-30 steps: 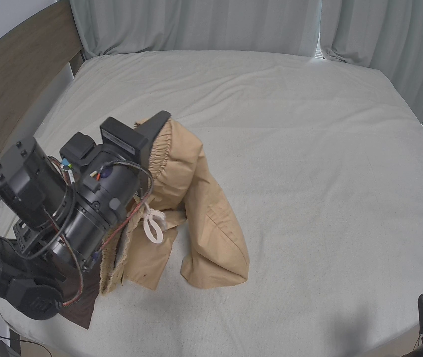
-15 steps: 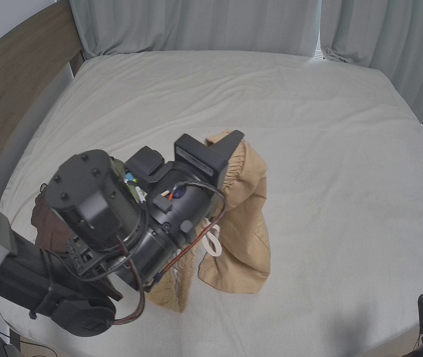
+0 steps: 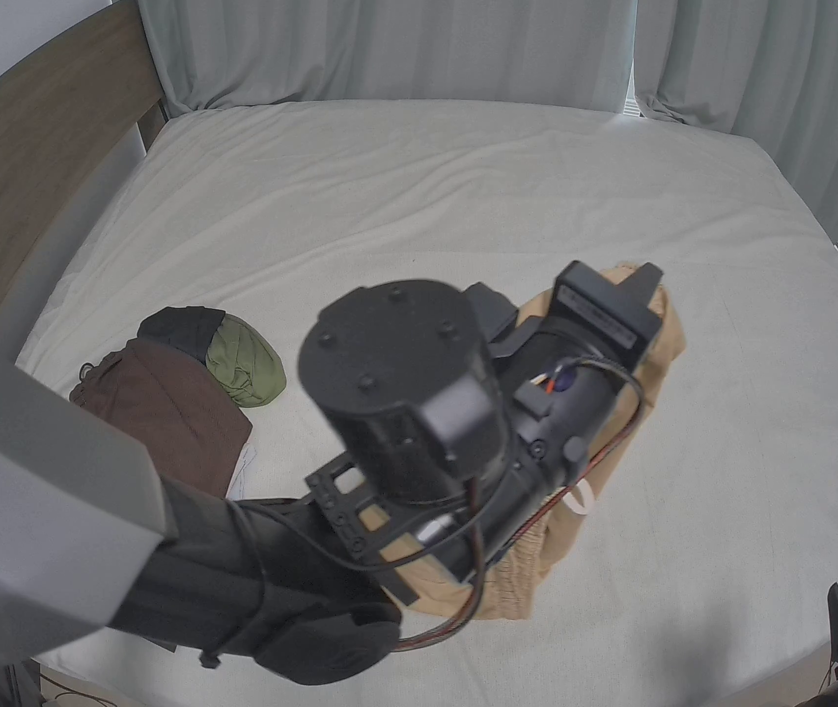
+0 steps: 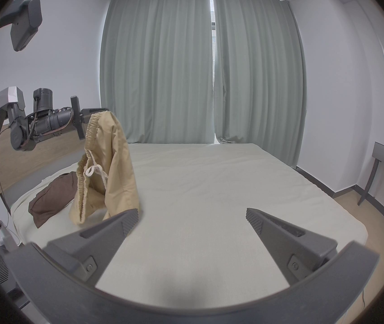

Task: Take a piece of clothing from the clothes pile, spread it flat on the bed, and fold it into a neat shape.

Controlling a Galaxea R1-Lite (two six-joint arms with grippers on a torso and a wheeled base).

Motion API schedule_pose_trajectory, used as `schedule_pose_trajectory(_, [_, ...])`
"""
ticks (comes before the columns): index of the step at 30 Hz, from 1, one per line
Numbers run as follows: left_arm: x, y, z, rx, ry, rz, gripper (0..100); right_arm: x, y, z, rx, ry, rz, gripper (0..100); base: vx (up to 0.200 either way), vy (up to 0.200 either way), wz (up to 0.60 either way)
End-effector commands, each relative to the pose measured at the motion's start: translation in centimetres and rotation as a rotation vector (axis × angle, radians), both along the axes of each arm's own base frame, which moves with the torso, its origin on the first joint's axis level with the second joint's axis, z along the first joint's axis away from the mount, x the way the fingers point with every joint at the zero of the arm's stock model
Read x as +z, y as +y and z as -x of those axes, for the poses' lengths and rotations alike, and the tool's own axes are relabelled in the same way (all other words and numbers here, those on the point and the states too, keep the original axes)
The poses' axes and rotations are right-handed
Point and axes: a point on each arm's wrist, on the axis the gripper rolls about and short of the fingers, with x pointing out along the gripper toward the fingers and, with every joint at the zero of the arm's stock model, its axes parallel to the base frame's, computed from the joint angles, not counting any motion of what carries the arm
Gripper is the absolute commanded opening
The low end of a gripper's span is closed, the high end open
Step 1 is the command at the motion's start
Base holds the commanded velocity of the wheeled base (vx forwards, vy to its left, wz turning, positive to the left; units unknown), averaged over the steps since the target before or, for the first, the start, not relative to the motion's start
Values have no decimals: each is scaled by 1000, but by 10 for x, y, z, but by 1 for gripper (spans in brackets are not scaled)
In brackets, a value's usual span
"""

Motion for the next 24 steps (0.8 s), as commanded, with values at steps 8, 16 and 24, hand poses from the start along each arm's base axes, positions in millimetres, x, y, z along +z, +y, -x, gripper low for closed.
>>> schedule_pose_trajectory(8, [69, -23, 38, -154, -16, 215, 0, -5, 0, 0, 0, 2, 1, 100, 0, 0, 0])
schedule_pose_trajectory(16, [34, 28, 10, -68, 65, 92, 0, -5, 0, 0, 0, 2, 1, 100, 0, 0, 0])
schedule_pose_trajectory(24, [-25, 113, -15, -22, -10, -183, 0, -5, 0, 0, -1, 2, 1, 100, 0, 0, 0])
